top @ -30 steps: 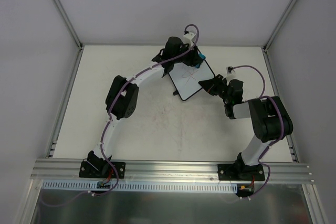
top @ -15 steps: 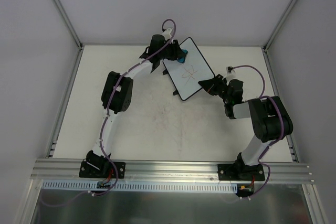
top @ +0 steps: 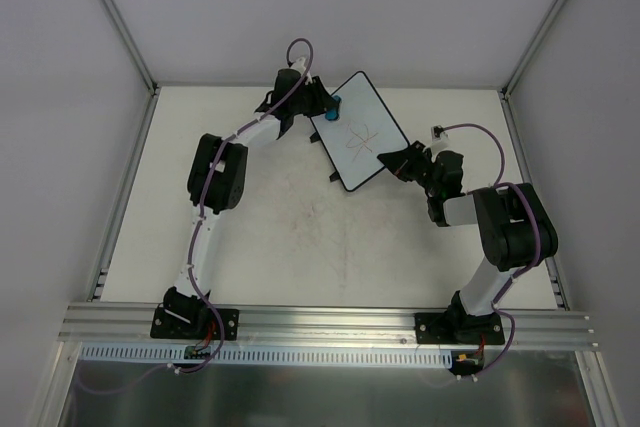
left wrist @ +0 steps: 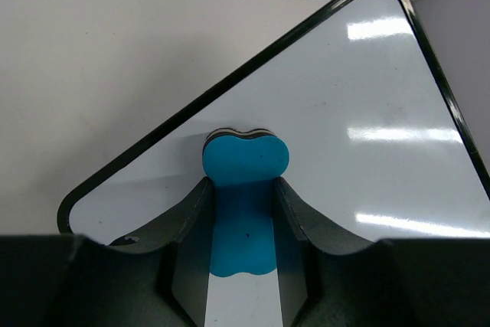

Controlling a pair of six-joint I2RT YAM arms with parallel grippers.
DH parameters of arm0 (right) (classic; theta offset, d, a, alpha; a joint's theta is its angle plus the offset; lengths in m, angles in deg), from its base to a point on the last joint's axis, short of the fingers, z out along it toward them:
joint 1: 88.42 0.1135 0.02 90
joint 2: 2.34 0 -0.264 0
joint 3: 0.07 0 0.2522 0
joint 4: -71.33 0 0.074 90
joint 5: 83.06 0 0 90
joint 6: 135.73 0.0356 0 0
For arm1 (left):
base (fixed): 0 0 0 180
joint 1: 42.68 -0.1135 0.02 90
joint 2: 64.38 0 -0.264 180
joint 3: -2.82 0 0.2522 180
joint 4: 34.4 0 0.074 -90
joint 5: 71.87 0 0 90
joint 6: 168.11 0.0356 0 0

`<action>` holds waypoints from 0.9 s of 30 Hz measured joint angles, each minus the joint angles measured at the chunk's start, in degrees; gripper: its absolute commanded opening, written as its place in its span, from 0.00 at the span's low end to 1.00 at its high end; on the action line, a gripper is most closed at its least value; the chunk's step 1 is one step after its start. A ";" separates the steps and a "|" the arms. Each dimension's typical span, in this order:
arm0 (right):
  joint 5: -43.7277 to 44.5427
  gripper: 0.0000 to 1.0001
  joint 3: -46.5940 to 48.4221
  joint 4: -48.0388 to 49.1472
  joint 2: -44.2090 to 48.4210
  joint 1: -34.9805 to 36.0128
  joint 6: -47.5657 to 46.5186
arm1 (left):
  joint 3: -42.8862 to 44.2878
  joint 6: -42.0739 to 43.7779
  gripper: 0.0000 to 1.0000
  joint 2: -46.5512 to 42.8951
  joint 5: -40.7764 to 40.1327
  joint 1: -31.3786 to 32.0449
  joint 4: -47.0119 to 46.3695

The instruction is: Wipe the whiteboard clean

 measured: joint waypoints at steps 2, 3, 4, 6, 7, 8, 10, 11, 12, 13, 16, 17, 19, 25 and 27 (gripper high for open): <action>-0.02 0.00 0.02 0.02 -0.07 0.00 0.00 | -0.31 -0.79 0.00 0.00 -0.11 -0.35 0.20; -0.02 0.00 0.02 0.02 -0.07 0.00 0.00 | -0.42 -0.94 0.00 0.00 -0.13 -0.46 0.31; -0.04 0.00 0.02 0.02 -0.09 0.00 0.00 | -0.50 -1.09 0.00 0.00 -0.28 -0.59 0.44; -0.07 0.00 0.02 0.02 -0.09 0.00 -0.02 | -0.59 -1.29 0.00 0.00 -0.31 -0.63 0.46; -0.09 0.00 0.02 0.04 -0.09 0.00 -0.02 | -0.59 -1.31 0.00 0.00 -0.31 -0.61 0.46; -0.11 0.00 0.02 0.02 -0.09 -0.02 -0.02 | -0.59 -1.31 0.00 0.00 -0.24 -0.61 0.44; -0.15 0.00 0.02 0.02 -0.09 -0.02 -0.02 | -0.59 -1.09 0.00 0.00 0.11 -0.59 0.39; -0.15 0.00 0.02 0.02 -0.09 -0.02 -0.02 | -0.59 -0.74 0.00 0.00 0.20 -0.57 0.33; -0.17 0.00 0.02 0.02 -0.09 -0.02 -0.02 | -0.59 -0.35 0.00 -0.11 0.09 -0.42 0.33; -0.17 0.00 0.02 0.02 -0.09 -0.02 0.00 | -0.59 0.31 0.00 -0.20 -0.15 -0.28 0.37; -0.20 0.00 0.02 0.00 -0.09 -0.02 -0.02 | -1.14 3.08 0.00 -1.05 -1.16 0.68 0.66; -0.20 0.00 0.02 0.00 -0.11 -0.02 0.00 | -1.84 4.02 0.00 -1.68 -1.22 1.22 0.55; -0.20 0.00 0.02 0.02 -0.17 -0.02 0.02 | -3.61 5.77 0.00 -3.13 -1.42 2.69 -0.11; -0.63 0.00 0.09 0.11 -0.50 -0.20 0.11 | -8.04 10.34 0.00 -7.48 -1.09 8.35 -2.67; -0.68 0.00 0.13 0.09 -0.55 -0.24 0.09 | -8.74 11.54 0.00 -8.37 -0.28 9.97 -3.52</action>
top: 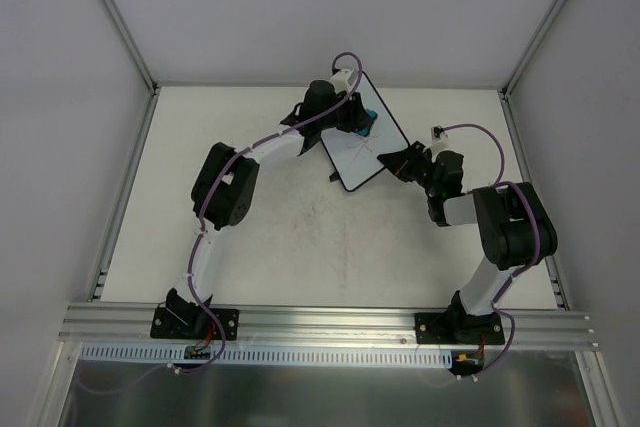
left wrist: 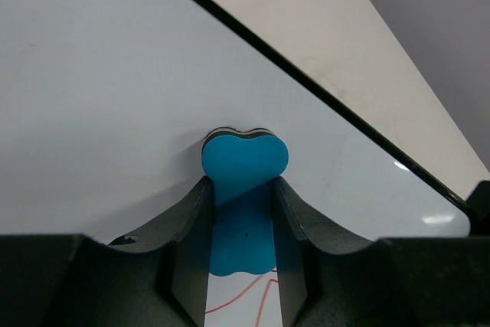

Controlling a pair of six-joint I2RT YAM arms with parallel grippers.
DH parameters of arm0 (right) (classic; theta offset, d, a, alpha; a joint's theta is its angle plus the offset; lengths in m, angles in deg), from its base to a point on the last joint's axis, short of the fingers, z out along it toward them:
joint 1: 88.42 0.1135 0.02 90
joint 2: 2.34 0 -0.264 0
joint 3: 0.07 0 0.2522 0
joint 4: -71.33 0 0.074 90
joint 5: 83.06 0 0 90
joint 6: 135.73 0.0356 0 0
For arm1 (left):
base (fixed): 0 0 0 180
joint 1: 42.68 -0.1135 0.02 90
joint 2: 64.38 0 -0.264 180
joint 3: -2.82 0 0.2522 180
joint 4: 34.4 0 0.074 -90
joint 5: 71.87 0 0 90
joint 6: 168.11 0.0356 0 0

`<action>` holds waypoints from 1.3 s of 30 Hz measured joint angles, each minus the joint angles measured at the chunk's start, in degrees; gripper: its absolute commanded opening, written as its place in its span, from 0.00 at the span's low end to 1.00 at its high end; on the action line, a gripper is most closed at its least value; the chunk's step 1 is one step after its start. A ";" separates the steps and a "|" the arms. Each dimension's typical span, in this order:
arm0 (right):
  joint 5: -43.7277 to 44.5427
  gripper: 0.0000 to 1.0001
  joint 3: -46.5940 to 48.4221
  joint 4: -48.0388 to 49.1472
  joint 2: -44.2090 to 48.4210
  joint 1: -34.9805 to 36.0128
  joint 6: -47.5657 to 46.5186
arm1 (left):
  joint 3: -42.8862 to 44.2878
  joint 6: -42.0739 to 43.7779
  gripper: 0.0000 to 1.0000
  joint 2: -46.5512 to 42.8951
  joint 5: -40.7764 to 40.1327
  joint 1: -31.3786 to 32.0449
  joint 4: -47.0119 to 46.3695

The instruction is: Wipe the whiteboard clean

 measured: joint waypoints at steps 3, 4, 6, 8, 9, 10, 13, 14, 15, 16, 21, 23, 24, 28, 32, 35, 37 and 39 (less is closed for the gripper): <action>-0.09 0.00 0.00 0.02 -0.07 -0.04 0.00 | -1.20 1.62 0.00 -1.01 0.79 1.36 -0.70; -0.13 0.00 0.02 0.02 -0.07 -0.04 0.00 | -1.75 2.38 0.00 -1.40 0.70 1.73 -0.87; -0.17 0.00 0.09 0.00 -0.09 -0.04 0.00 | -2.47 4.00 0.00 -1.95 0.61 2.29 -0.98; -0.17 0.00 0.09 -0.04 -0.11 -0.11 0.07 | -2.64 5.64 0.00 -2.23 -0.28 2.84 -0.92; -0.20 0.00 0.09 -0.04 -0.15 -0.15 0.09 | -2.73 6.36 0.00 -2.36 -0.76 3.17 -0.90; -0.17 0.00 0.09 -0.04 -0.17 -0.20 0.17 | -2.78 7.28 0.00 -2.45 -1.22 3.50 -0.90; -0.20 0.00 0.09 -0.11 -0.17 -0.26 0.24 | -3.15 9.25 0.00 -2.97 -3.06 4.44 -0.74; -0.17 0.00 0.09 -0.11 -0.17 -0.26 0.26 | -3.30 9.94 0.00 -3.19 -3.76 4.83 -0.72; -0.20 0.00 0.09 -0.11 -0.17 -0.26 0.26 | -3.54 10.54 0.00 -3.48 -4.20 5.27 -0.74; -0.20 0.00 0.09 -0.11 -0.17 -0.28 0.26 | -3.89 10.99 0.00 -3.80 -4.83 5.77 -0.74; -0.37 0.00 0.09 -0.13 -0.20 -0.35 0.31 | -4.70 12.24 0.00 -4.63 -5.60 7.13 -0.79; -0.39 0.00 0.09 -0.13 -0.22 -0.35 0.33 | -4.83 12.37 0.00 -4.72 -5.84 7.19 -0.83; -0.39 0.00 0.09 -0.11 -0.24 -0.35 0.37 | -4.83 12.39 0.00 -4.72 -5.95 7.21 -0.81; -0.37 0.00 0.09 -0.04 -0.28 -0.35 0.44 | -4.85 12.35 0.00 -4.72 -6.58 7.32 -0.81; -0.39 0.00 0.09 -0.04 -0.28 -0.35 0.44 | -4.85 11.50 0.00 -4.72 -6.71 7.26 -0.74; -0.42 0.00 0.09 -0.02 -0.28 -0.37 0.44 | -4.85 9.51 0.00 -4.72 -6.38 6.80 -0.57; -0.50 0.00 0.09 0.07 -0.28 -0.35 0.42 | -4.85 7.48 0.00 -4.72 -5.55 6.01 -0.31; -0.57 0.00 0.11 0.09 -0.28 -0.35 0.42 | -4.94 5.55 0.00 -4.70 -4.72 5.18 0.26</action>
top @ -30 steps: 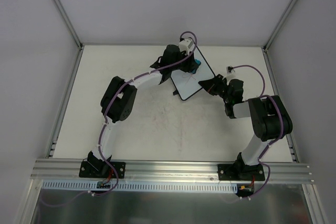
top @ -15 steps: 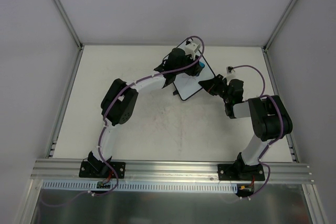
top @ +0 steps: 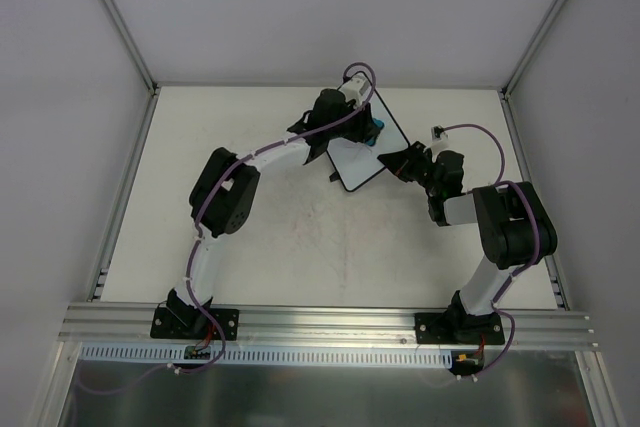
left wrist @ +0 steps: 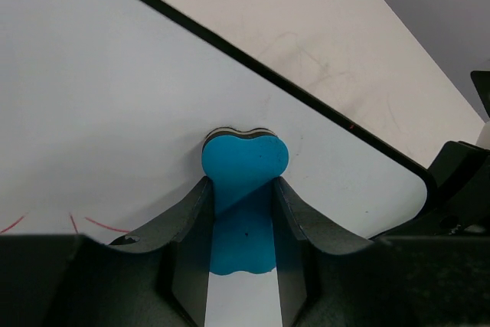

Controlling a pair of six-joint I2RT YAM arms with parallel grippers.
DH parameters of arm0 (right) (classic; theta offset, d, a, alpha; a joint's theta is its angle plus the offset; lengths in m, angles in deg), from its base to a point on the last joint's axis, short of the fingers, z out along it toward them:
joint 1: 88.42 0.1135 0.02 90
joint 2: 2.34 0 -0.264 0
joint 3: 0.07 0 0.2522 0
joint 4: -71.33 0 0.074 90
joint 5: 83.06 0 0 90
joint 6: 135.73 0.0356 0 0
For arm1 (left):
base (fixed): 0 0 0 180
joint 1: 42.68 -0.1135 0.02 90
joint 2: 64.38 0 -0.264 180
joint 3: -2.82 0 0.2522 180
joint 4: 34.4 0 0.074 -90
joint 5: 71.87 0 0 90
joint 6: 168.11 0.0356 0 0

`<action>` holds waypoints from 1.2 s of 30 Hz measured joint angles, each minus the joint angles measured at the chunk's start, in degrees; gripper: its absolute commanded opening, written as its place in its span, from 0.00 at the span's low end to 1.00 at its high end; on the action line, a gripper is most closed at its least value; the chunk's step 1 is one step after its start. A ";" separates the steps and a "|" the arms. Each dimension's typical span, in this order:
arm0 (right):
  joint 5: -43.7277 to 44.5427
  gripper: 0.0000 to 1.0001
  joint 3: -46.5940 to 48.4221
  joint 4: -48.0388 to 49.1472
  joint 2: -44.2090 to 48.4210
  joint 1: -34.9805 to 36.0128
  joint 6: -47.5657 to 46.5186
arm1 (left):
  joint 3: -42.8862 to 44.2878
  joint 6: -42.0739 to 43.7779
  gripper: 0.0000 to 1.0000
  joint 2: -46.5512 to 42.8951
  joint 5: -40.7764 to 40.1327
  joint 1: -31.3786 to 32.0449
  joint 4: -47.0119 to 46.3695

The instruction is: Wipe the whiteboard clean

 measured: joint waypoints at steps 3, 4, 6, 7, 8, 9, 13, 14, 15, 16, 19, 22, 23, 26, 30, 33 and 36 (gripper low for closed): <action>0.00 0.00 0.00 0.04 -0.02 0.00 0.02 | -0.15 -2.67 0.00 0.31 0.98 -1.44 0.74; 0.00 0.01 0.00 0.04 -0.02 0.00 0.02 | -0.15 -3.21 0.00 0.50 1.25 -1.88 0.81; -0.02 0.00 0.00 0.07 -0.02 -0.02 0.04 | -0.15 -4.63 0.00 0.79 1.60 -2.80 0.94; -0.02 0.00 0.00 0.17 -0.02 0.00 0.04 | -0.15 -5.29 0.00 0.90 1.60 -3.30 1.14; -0.09 0.00 0.00 0.33 -0.04 0.00 0.04 | -0.15 -5.97 0.00 0.98 1.60 -3.74 1.51; -0.13 0.00 0.00 0.39 -0.11 0.00 0.04 | -0.15 -6.49 0.00 1.09 1.62 -4.13 1.79; -0.17 0.00 0.00 0.76 -0.35 -0.02 0.26 | -0.07 -9.84 0.00 1.92 2.49 -6.03 2.19; -0.22 0.00 0.00 0.85 -0.42 -0.02 0.26 | 0.02 -10.82 0.00 2.14 2.86 -6.58 2.32; -0.22 0.00 0.00 0.92 -0.44 -0.02 0.31 | 0.17 -11.87 0.00 2.54 3.23 -7.13 2.43; -0.22 0.00 0.00 0.92 -0.48 -0.02 0.42 | 0.48 -13.11 0.00 2.99 3.98 -7.80 2.40; -0.28 0.00 0.00 1.16 -0.59 -0.07 0.46 | 1.03 -15.85 0.00 4.17 5.33 -9.70 2.38; -0.39 0.00 0.00 1.29 -0.63 -0.07 0.48 | 1.11 -18.45 0.00 5.16 5.90 -11.58 2.43; -0.42 0.00 0.00 1.29 -0.63 -0.07 0.48 | 1.09 -19.21 0.00 5.35 5.90 -12.02 2.43; -0.46 0.00 0.00 1.36 -0.66 -0.07 0.50 | 0.20 -21.40 0.00 5.49 5.57 -13.00 2.34; -0.48 0.00 0.00 1.40 -0.70 -0.11 0.63 | -0.55 -23.85 0.00 5.49 5.57 -13.51 1.86; -0.61 0.00 0.00 1.66 -0.81 -0.15 0.66 | -0.76 -24.68 0.00 5.49 5.53 -13.62 1.66; -0.66 0.00 0.00 1.70 -0.87 -0.17 0.74 | -1.11 -25.42 0.00 5.49 5.38 -13.64 1.25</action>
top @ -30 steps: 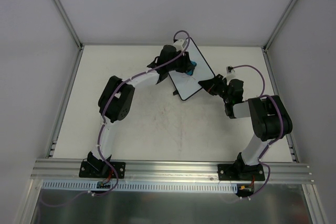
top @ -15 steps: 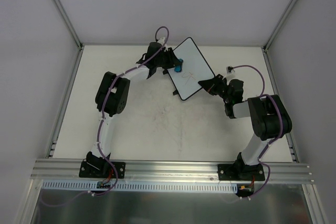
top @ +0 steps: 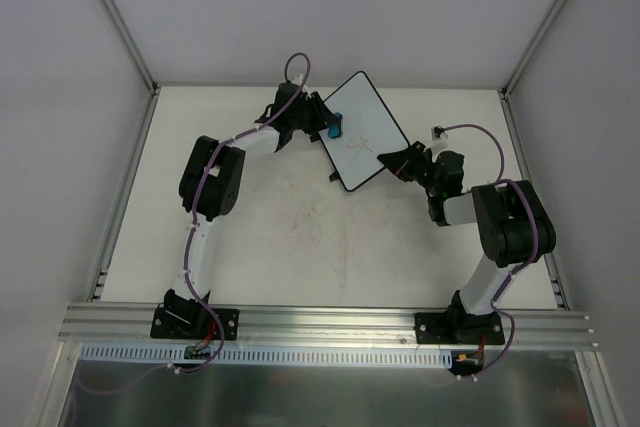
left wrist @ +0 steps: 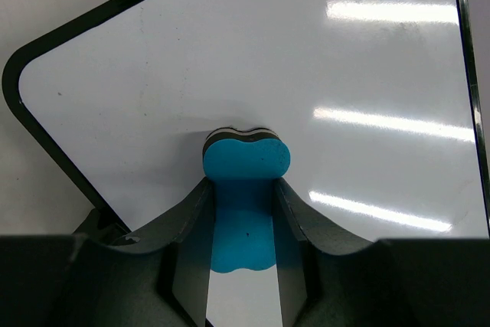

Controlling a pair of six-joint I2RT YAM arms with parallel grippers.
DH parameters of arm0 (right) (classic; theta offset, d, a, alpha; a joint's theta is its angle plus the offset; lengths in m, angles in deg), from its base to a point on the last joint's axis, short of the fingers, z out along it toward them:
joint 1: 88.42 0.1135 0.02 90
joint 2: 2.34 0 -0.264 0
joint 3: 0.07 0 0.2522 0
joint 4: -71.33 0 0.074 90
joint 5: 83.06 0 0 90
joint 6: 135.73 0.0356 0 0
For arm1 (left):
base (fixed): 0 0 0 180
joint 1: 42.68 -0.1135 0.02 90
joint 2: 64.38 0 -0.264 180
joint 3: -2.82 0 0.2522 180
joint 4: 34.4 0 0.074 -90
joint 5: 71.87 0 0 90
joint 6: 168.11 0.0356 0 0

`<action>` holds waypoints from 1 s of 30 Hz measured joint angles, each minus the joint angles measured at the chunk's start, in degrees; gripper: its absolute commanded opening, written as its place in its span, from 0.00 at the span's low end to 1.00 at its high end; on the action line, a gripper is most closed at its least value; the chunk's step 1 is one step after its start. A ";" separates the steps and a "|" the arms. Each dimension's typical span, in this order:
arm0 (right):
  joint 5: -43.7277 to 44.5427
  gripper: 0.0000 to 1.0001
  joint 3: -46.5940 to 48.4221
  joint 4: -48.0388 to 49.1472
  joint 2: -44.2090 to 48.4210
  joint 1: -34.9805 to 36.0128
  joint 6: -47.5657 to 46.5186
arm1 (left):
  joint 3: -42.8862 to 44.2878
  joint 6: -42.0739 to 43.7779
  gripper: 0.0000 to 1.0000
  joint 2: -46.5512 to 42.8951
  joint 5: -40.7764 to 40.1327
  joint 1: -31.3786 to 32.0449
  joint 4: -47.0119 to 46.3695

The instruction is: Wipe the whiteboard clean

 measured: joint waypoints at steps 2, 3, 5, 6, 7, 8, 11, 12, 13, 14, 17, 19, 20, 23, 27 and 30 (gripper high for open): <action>0.00 0.00 0.00 0.00 0.00 -0.02 0.02 | -0.37 -0.24 0.00 -0.04 -0.39 0.00 -0.42; 0.00 0.00 0.00 0.00 0.00 -0.02 0.07 | -0.79 -0.37 0.00 -0.17 -0.83 0.00 -0.72; -0.02 0.00 0.00 0.00 0.00 -0.04 0.07 | -1.62 -0.70 0.00 -0.48 -1.70 -0.07 -0.96; -0.02 0.00 0.00 0.02 0.00 -0.04 0.09 | -1.79 -0.94 0.00 -0.52 -1.92 -0.09 -1.01; -0.02 0.00 0.00 0.02 0.00 -0.04 0.09 | -1.84 -1.14 0.00 -0.52 -2.03 -0.11 -1.01; -0.02 0.00 0.00 0.02 0.00 -0.04 0.09 | -1.84 -1.22 0.00 -0.52 -2.19 -0.11 -1.01; -0.04 0.00 0.00 0.15 -0.09 -0.04 0.13 | -1.84 -1.22 0.00 -0.52 -1.99 -0.09 -1.16; -0.09 0.00 0.00 0.20 -0.11 -0.07 0.13 | -1.81 -1.16 0.00 -0.52 -1.81 -0.07 -1.25; -0.15 0.00 0.00 0.24 -0.15 -0.09 0.13 | -1.81 -0.98 0.00 -0.52 -1.75 -0.04 -1.29; -0.20 0.00 0.00 0.35 -0.22 -0.11 0.15 | -1.81 -0.61 0.00 -0.52 -1.75 0.02 -1.38; -0.24 0.00 0.00 0.46 -0.33 -0.15 0.28 | -1.81 1.01 0.00 -0.55 -1.84 0.28 -1.73; -0.24 0.00 0.00 0.48 -0.33 -0.22 0.33 | -1.90 2.34 0.00 -0.68 -1.92 0.46 -2.08; -0.26 0.00 0.00 0.50 -0.33 -0.22 0.31 | -2.21 2.97 0.00 -0.79 -1.90 0.57 -2.45; -0.44 0.00 0.00 0.52 -0.37 -0.35 0.31 | -3.39 5.11 0.00 -1.25 -1.73 0.98 -4.22; -0.66 0.00 0.00 0.83 -0.57 -0.46 0.35 | -4.94 8.33 0.00 -2.45 -1.73 2.29 -5.25; -0.74 0.00 0.00 0.92 -0.63 -0.55 0.42 | -5.88 11.43 0.00 -3.72 -1.73 4.17 -5.49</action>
